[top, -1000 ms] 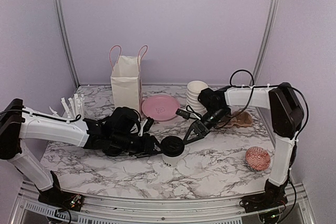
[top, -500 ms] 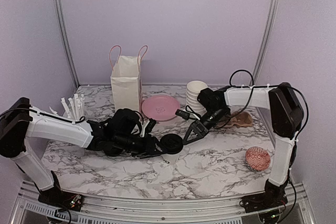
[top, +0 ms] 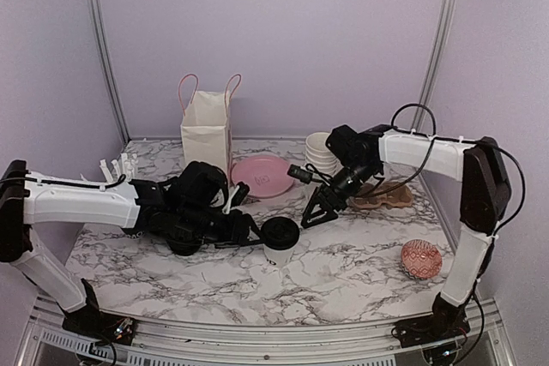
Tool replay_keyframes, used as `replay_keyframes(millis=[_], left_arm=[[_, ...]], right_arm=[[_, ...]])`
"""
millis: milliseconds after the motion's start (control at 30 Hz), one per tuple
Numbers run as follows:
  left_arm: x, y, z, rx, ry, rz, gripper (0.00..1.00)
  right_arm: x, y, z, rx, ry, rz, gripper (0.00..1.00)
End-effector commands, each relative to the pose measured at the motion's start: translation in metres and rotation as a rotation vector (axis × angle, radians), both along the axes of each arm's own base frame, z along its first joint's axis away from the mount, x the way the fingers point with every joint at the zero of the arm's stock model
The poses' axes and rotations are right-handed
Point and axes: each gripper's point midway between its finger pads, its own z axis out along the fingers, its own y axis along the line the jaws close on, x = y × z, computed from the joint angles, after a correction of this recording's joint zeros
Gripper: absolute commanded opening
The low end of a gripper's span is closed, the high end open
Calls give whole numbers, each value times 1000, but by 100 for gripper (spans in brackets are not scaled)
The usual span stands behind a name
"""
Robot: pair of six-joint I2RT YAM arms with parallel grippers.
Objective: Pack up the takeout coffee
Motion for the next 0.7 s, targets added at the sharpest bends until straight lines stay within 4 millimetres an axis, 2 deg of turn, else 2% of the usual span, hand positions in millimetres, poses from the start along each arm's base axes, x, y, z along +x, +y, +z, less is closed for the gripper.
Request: replay_keyframes(millis=[0, 67, 133, 233, 367, 400, 467, 567, 600, 667], left_arm=[[7, 17, 67, 29, -149, -35, 58], [15, 27, 82, 80, -216, -49, 59], [34, 37, 103, 122, -326, -36, 59], [77, 51, 142, 190, -517, 31, 62], [126, 58, 186, 271, -755, 114, 67], [136, 61, 190, 272, -785, 141, 67], [150, 69, 181, 190, -718, 199, 68], [152, 82, 167, 18, -627, 258, 68], [151, 89, 157, 13, -623, 273, 68], [149, 95, 157, 16, -652, 275, 68]], right_arm=[[4, -7, 64, 67, -301, 67, 73], [1, -7, 69, 61, -406, 119, 75], [-4, -3, 69, 40, -514, 180, 79], [-8, 12, 69, 46, -647, 252, 86], [-19, 38, 58, 64, -703, 343, 95], [-24, 44, 52, 56, -702, 371, 98], [-29, 55, 42, 38, -688, 405, 99], [-27, 64, 31, 17, -660, 416, 99], [-26, 65, 28, 12, -654, 417, 99], [-24, 67, 24, 1, -649, 416, 99]])
